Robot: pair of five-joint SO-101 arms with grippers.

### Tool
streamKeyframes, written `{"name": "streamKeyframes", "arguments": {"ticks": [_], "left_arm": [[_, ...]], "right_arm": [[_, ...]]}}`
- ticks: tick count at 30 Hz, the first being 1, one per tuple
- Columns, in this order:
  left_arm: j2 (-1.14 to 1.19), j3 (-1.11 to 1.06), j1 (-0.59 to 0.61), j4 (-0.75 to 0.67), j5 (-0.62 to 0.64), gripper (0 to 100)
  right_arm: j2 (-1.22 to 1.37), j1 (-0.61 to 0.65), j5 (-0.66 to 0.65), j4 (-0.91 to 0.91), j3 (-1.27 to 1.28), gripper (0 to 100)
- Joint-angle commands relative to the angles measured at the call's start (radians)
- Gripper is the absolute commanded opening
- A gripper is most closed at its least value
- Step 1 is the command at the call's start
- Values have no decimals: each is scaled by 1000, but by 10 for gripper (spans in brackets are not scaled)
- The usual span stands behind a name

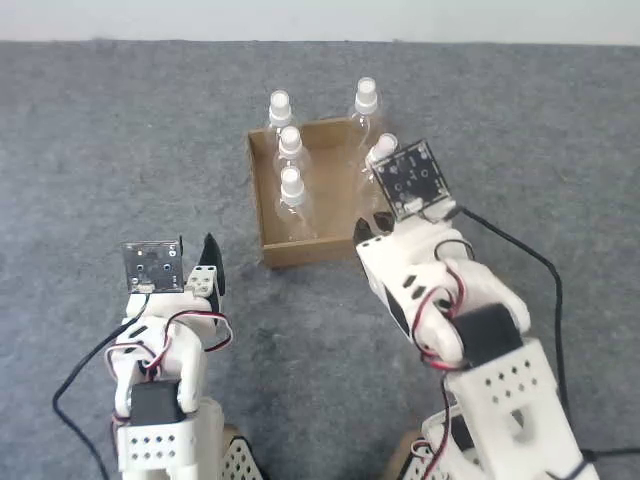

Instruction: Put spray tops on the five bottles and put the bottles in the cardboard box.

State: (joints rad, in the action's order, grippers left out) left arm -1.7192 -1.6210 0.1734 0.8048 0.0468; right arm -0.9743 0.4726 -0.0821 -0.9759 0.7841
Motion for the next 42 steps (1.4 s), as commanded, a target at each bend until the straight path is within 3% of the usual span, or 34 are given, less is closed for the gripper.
{"name": "streamKeyframes", "arguments": {"ticks": [1,16,42], "left_arm": [[-18,7,8,-32,-9,131],[-18,7,5,-32,-9,131],[-18,7,8,-32,-9,131]], "right_arm": [[-107,10,-57,71,41,20],[-498,8,-68,329,341,24],[-771,4,-68,343,453,23]]}}
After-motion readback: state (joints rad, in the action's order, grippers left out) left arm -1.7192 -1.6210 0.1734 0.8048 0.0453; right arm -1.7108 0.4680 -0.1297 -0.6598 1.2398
